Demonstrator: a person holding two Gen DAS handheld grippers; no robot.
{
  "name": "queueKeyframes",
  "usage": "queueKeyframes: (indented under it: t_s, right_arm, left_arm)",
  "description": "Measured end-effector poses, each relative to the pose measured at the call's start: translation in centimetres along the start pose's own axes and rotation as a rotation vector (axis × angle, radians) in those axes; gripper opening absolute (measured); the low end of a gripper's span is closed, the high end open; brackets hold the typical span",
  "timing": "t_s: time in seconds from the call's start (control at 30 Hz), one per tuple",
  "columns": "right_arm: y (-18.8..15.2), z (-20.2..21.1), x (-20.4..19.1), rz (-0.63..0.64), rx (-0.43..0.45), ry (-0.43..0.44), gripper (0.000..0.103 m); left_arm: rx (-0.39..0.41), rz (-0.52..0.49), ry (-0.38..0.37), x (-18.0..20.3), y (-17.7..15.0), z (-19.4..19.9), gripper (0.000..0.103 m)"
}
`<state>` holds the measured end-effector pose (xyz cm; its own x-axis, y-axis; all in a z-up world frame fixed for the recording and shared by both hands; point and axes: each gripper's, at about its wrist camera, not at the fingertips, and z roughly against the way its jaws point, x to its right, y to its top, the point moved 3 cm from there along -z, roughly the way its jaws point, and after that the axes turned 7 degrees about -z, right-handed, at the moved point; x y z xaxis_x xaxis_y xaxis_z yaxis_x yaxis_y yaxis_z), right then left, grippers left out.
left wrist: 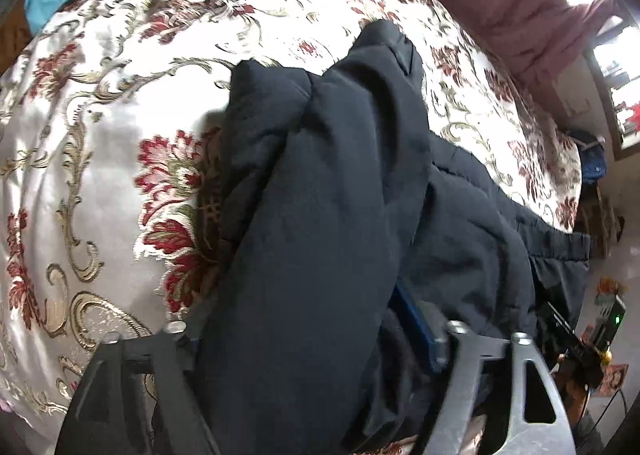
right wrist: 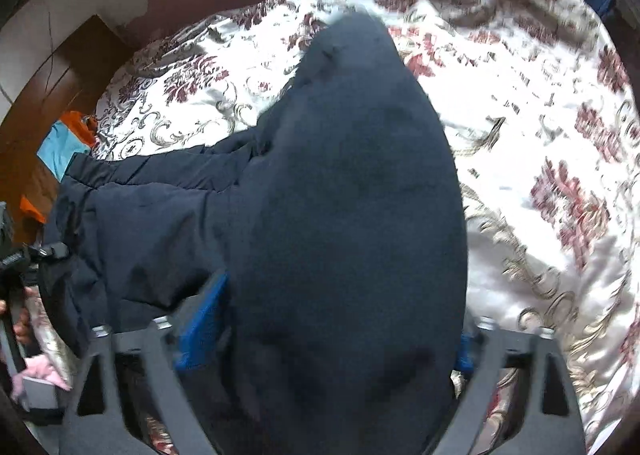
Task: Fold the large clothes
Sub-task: 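Release the jacket and pull both open tools back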
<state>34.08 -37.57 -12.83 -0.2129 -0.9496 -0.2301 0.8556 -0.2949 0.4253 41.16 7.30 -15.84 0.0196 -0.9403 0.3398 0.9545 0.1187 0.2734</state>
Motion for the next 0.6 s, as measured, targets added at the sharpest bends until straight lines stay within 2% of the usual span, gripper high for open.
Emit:
queueKeyframes:
  t_s: [0.17, 0.3, 0.6]
  right_arm:
    - [0.1, 1.9, -0.1, 0.081, 0.121, -0.036, 0.1]
    - [0.4, 3.5, -0.2, 0.107, 0.19, -0.052, 0.101]
    - [0.0, 8.1, -0.7, 0.041, 0.35, 0.006, 0.101]
  left_arm:
    - [0.123, -0.01, 0.02, 0.4, -0.2, 2.1, 0.103]
    - [0.218, -0.014, 0.063, 1.3, -0.7, 3.7, 0.103]
    - [0.371, -0.074, 0.097, 4.5, -2.6, 7.3, 0.103]
